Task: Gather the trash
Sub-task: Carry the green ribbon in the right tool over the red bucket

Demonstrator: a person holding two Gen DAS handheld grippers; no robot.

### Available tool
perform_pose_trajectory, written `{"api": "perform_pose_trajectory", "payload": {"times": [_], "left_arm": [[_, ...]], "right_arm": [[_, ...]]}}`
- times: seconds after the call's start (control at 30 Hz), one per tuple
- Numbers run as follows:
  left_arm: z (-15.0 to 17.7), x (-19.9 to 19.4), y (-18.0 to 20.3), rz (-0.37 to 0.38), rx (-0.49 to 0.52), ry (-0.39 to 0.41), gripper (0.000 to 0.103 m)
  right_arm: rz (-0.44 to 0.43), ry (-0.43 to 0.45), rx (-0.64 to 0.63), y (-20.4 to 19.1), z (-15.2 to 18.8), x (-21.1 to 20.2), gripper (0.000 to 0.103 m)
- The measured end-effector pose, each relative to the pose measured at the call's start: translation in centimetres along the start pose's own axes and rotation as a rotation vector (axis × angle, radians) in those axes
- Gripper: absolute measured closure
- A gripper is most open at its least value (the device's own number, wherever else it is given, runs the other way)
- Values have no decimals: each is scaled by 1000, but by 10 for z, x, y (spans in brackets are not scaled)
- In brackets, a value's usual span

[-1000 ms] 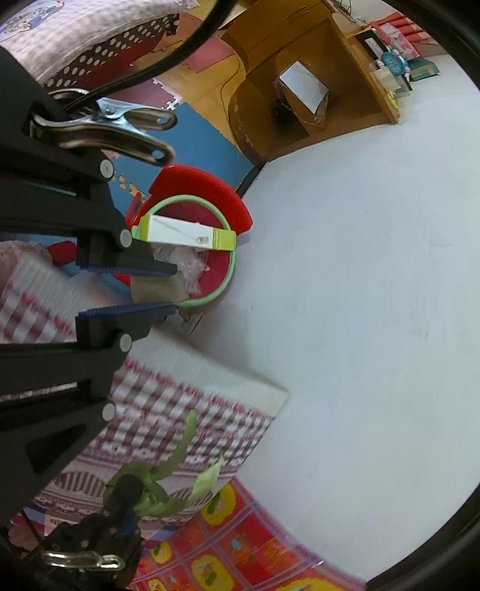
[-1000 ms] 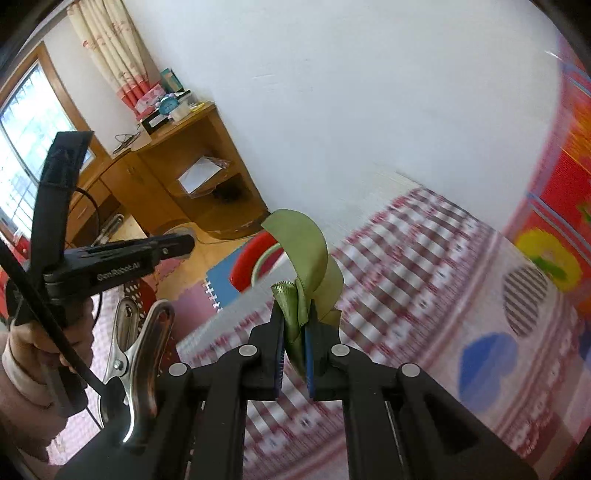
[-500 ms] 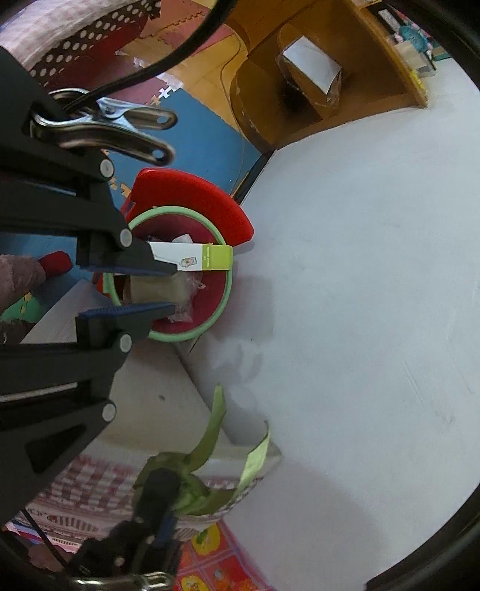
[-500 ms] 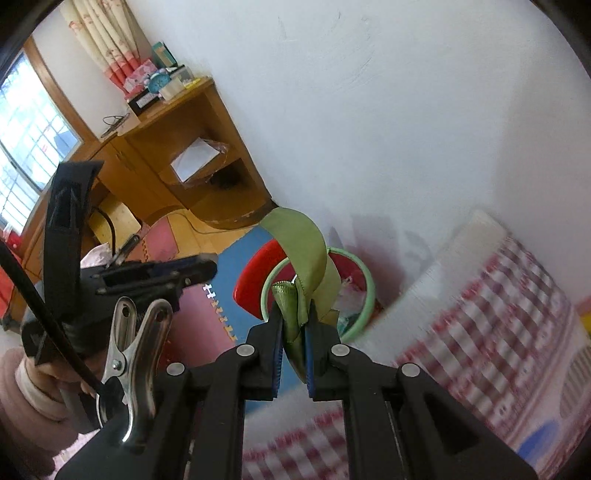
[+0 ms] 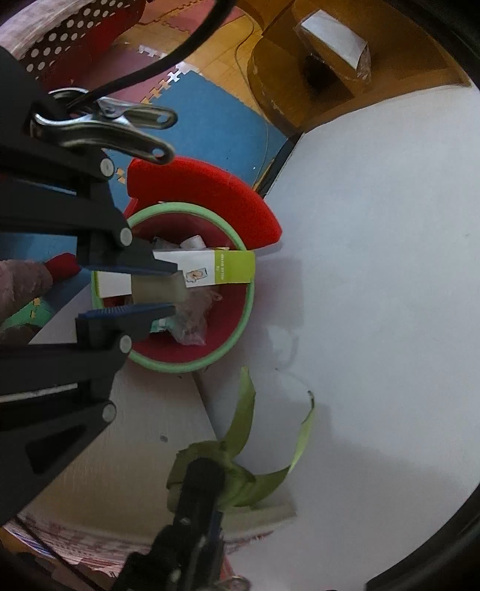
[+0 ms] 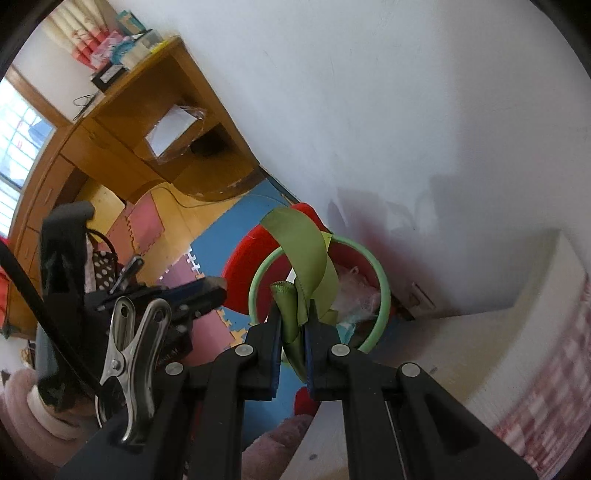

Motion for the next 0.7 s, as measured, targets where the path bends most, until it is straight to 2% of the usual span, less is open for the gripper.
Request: {"api": "perform_pose_trajectory", "payload": {"times": [0.23,0.57,0.7], "left_arm": [[-1,35,-10,4,-9,-40,87],[0,65,-17,9,1,-69,86],[1,72,-19,15,1,-79,86]], "right_arm": [[17,-77,49,7,-10,35,93],[22,-109,96,7,-18,60,93],[27,-114,119,10,-17,62,77]]}}
Point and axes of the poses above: each gripper's, at about its wrist camera, not at the fingertips, and x roughly the way its jaws point, y to its right, z to its underside, the point moved 1 cm from there along x, roughly the way its jaws point, and after that the axes turned 3 degrees about x, right-handed, at the moved point
